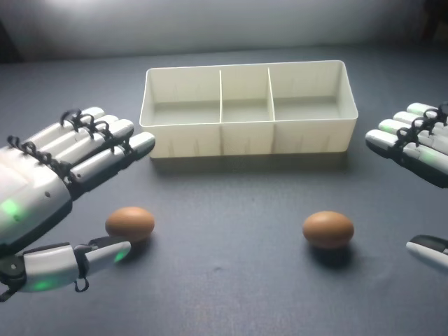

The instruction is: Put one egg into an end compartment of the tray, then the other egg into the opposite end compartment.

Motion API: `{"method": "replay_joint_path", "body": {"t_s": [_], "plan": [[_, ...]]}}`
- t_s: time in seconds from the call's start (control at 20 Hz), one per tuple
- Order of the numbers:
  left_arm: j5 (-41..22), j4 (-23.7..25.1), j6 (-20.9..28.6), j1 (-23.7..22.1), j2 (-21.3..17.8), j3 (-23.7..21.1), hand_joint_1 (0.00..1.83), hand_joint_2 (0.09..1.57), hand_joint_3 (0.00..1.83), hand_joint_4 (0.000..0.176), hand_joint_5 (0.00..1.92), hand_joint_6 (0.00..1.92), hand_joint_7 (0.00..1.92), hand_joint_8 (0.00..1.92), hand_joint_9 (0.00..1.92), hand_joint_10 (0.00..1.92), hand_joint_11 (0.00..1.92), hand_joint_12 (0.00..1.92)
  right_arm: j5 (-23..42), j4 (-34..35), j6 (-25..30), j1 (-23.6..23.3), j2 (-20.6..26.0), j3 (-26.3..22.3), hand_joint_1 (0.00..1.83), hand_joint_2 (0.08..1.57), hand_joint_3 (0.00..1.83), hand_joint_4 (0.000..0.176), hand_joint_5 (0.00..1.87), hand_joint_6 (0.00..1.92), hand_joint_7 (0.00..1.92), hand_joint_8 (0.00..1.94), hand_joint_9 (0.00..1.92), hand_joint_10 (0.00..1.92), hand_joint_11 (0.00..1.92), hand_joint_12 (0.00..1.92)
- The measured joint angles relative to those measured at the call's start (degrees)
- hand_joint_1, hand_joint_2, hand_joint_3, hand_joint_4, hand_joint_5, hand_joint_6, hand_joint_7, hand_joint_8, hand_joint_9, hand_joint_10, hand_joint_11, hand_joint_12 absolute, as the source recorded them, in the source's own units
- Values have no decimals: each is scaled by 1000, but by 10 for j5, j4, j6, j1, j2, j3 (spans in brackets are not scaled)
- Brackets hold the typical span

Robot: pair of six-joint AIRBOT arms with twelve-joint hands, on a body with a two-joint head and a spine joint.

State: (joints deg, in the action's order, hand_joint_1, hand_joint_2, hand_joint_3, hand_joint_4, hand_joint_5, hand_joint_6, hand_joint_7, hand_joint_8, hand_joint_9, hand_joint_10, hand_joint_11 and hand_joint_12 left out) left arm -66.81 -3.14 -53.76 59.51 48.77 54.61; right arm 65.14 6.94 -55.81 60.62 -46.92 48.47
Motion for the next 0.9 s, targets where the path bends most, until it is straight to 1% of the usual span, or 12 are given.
{"method": "replay_joint_path", "body": {"t_s": [0.1, 0.15, 0.2, 0.25, 0.35, 0.45, 0.65, 0.7, 0.75, 0.8, 0.85, 0.9], "plan": [[17, -2, 8, -9, 9, 12, 346, 1256, 9, 89, 0, 0, 0, 0, 0, 0, 0, 0, 1, 10, -1, 0, 0, 0, 466, 1124, 106, 0, 0, 0, 0, 0, 0, 0, 0, 0], [25, -5, 9, -13, 14, 16, 406, 1230, 0, 89, 0, 0, 0, 0, 0, 0, 0, 0, 1, 14, -2, 0, 0, 0, 460, 1119, 100, 0, 0, 0, 0, 0, 0, 0, 0, 0], [40, -6, 10, -18, 21, 22, 425, 1212, 0, 89, 0, 0, 0, 0, 0, 0, 0, 0, 2, 14, -2, 4, 0, 0, 468, 1116, 92, 0, 0, 0, 0, 0, 0, 0, 0, 0], [56, -4, 10, -23, 26, 27, 407, 1205, 0, 107, 0, 0, 0, 0, 0, 0, 0, 0, 1, 14, -2, 4, 0, 0, 449, 1121, 89, 0, 0, 0, 0, 0, 0, 0, 0, 0], [83, -2, 12, -31, 38, 38, 513, 1187, 0, 66, 0, 0, 0, 0, 0, 0, 0, 0, 1, 15, -2, 4, 0, 0, 448, 1129, 83, 0, 0, 0, 0, 0, 0, 0, 0, 0], [105, -2, 13, -43, 50, 50, 549, 1184, 0, 66, 0, 0, 0, 0, 0, 0, 0, 0, 3, 19, -2, 4, 0, 1, 460, 1136, 80, 0, 0, 0, 0, 0, 0, 0, 0, 0], [160, -3, 13, -66, 75, 77, 700, 1164, 0, 41, 13, 5, 91, 29, 47, 20, 0, 0, 11, 25, 13, 13, 0, 4, 413, 1159, 79, 0, 0, 0, 0, 0, 0, 0, 0, 0], [173, -1, 13, -72, 81, 81, 708, 1170, 0, 42, 15, 5, 110, 33, 58, 25, 19, 9, 12, 25, 17, 15, 0, 5, 402, 1165, 78, 0, 0, 0, 0, 0, 0, 0, 0, 0], [181, 4, 13, -73, 85, 85, 693, 1166, 9, 53, 28, 1, 148, 6, 82, 20, 3, 318, 13, 27, 19, 15, -1, 5, 375, 1175, 79, 0, 0, 0, 0, 0, 0, 0, 0, 0], [191, 6, 13, -73, 88, 86, 678, 1178, 9, 61, 16, 0, 147, 1, 81, 15, 0, 432, 17, 27, 22, 15, -3, 7, 369, 1180, 79, 0, 0, 0, 0, 0, 0, 0, 0, 0], [202, 8, 13, -74, 91, 90, 703, 1178, 4, 58, 38, 7, 171, 6, 106, 24, 0, 554, 18, 28, 24, 15, -3, 8, 346, 1187, 78, 0, 0, 0, 0, 0, 0, 0, 0, 0], [212, 5, 13, -75, 92, 92, 741, 1165, 0, 51, 83, 21, 213, 14, 151, 45, 0, 808, 19, 29, 28, 15, -3, 8, 357, 1197, 77, 0, 0, 0, 0, 0, 0, 0, 0, 0]]}}
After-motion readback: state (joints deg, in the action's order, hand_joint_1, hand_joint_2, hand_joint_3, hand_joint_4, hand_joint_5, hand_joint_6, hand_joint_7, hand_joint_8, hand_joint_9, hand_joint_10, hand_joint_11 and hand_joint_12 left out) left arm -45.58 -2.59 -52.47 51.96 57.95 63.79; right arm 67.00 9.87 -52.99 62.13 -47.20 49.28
